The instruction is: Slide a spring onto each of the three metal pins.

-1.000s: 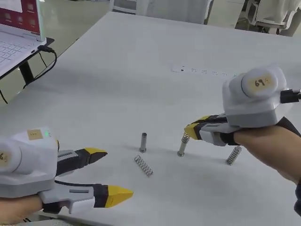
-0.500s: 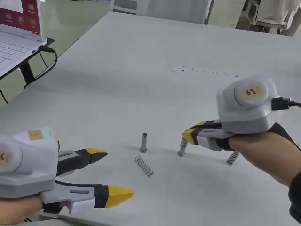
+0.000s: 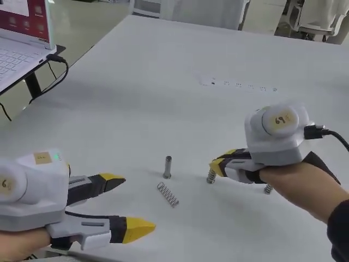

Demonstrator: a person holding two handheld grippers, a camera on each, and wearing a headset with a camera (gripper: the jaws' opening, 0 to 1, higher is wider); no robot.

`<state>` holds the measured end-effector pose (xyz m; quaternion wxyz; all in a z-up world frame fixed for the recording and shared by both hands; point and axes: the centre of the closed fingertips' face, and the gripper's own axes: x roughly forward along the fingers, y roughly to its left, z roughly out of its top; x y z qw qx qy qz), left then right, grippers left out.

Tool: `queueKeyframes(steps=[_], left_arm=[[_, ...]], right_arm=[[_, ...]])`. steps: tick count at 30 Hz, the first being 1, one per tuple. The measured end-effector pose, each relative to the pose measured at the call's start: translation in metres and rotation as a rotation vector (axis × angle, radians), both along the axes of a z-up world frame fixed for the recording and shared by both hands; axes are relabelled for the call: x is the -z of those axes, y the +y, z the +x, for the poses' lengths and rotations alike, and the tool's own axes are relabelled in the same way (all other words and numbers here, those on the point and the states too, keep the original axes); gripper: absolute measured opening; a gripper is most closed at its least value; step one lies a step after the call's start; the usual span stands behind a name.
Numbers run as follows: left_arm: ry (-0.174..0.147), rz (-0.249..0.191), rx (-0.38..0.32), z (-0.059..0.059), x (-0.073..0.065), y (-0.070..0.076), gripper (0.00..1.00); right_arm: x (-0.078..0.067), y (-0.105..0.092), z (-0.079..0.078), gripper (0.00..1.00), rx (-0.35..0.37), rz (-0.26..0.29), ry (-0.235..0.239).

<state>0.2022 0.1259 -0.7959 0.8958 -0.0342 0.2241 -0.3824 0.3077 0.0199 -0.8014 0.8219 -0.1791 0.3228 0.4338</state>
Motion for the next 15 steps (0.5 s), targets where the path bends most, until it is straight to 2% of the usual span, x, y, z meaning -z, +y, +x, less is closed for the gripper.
queueKeyframes(steps=[8, 15], left_arm=[[0.001, 0.001, 0.0, 0.0001, 0.0008, 0.0006, 0.66], [0.002, 0.001, 0.0, 0.0003, 0.0011, 0.0007, 0.66]], right_arm=[[0.0082, -0.0003, 0.0001, 0.08, -0.009, -0.014, -0.002], [0.0077, 0.0005, 0.0013, 0.09, -0.013, -0.009, -0.012]])
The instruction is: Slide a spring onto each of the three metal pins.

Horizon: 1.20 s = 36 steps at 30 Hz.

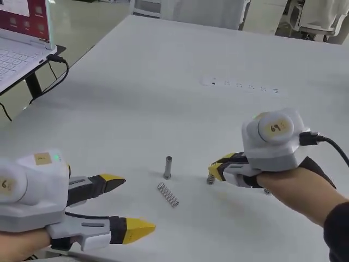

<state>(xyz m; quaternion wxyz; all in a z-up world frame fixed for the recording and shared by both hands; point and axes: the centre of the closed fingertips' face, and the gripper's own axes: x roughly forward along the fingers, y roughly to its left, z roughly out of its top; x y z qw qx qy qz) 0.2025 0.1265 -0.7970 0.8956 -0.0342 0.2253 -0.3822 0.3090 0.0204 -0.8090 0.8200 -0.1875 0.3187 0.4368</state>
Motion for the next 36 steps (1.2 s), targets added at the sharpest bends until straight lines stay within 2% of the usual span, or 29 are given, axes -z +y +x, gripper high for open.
queueKeyframes(steps=[12, 21, 28, 36], left_arm=[[0.0, 0.001, -0.001, 0.0, 0.0, 0.0, 0.65], [0.0, 0.0, 0.0, -0.001, -0.001, -0.001, 0.66], [-0.001, -0.001, 0.001, -0.001, -0.001, -0.001, 0.66], [-0.002, 0.0, 0.002, -0.001, -0.001, -0.002, 0.66]], right_arm=[[0.002, -0.004, -0.003, 0.14, -0.004, -0.03, -0.008], [0.002, -0.014, -0.008, 0.15, 0.023, -0.048, 0.012], [0.003, -0.019, -0.019, 0.15, 0.025, -0.056, 0.03], [0.012, -0.021, -0.036, 0.15, -0.001, -0.077, 0.07]])
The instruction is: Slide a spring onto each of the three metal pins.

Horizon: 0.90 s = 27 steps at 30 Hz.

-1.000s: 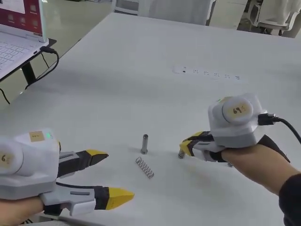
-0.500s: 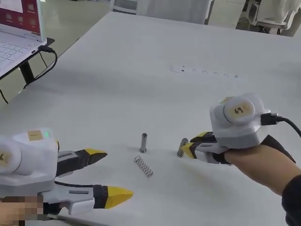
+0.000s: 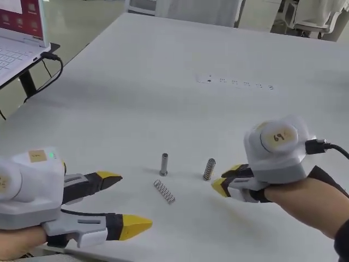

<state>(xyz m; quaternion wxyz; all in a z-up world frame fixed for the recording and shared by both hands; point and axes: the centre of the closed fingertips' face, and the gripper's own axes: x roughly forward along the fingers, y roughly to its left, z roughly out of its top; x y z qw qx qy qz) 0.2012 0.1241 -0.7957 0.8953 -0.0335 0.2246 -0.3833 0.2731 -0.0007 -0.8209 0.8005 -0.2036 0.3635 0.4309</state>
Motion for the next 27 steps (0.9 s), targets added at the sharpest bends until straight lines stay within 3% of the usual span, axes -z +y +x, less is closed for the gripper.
queueKeyframes(steps=[17, 27], left_arm=[[-0.003, 0.002, -0.002, 0.0, -0.001, 0.0, 0.65], [-0.002, -0.002, 0.001, 0.001, 0.0, 0.0, 0.65]], right_arm=[[-0.003, 0.028, -0.031, 0.14, -0.102, 0.013, 0.012], [-0.012, 0.053, -0.032, 0.14, -0.152, 0.02, 0.0]])
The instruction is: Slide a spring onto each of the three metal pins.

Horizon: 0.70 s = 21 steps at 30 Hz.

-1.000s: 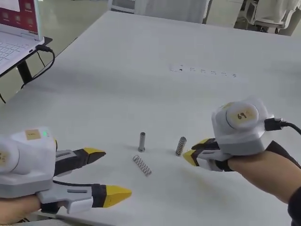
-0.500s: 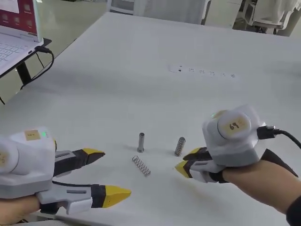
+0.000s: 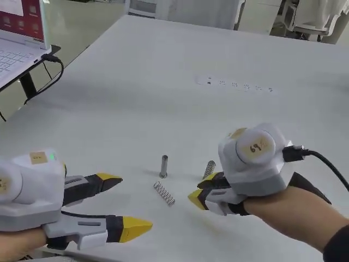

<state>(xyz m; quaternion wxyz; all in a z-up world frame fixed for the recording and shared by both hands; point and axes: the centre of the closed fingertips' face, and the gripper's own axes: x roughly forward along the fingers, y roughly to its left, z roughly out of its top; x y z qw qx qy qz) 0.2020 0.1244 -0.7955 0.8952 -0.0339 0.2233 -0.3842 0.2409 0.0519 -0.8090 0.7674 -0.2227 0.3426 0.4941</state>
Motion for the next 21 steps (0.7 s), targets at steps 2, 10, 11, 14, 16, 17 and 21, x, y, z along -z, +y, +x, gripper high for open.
queueKeyframes(steps=[2, 10, 11, 14, 16, 17, 21], left_arm=[[-0.001, 0.001, -0.001, 0.0, 0.0, 0.001, 0.65], [-0.005, -0.003, -0.004, 0.001, 0.0, 0.001, 0.65], [-0.005, -0.004, -0.004, 0.001, 0.0, 0.001, 0.65], [-0.006, -0.003, -0.004, 0.001, 0.0, 0.001, 0.65], [-0.006, -0.003, -0.004, 0.001, 0.0, 0.002, 0.65], [-0.005, -0.003, -0.004, 0.001, 0.0, 0.002, 0.65], [-0.005, -0.002, -0.003, 0.001, 0.0, 0.002, 0.65]], right_arm=[[-0.001, 0.007, 0.001, 0.14, -0.014, 0.002, -0.005], [0.002, 0.024, 0.002, 0.14, -0.06, -0.02, -0.01], [0.003, 0.026, 0.003, 0.14, -0.064, -0.022, -0.009], [0.006, 0.031, 0.004, 0.14, -0.075, -0.034, -0.011], [0.008, 0.034, 0.005, 0.14, -0.08, -0.038, -0.006], [0.008, 0.036, 0.005, 0.14, -0.083, -0.041, -0.006], [0.011, 0.044, 0.008, 0.14, -0.092, -0.048, -0.004]])
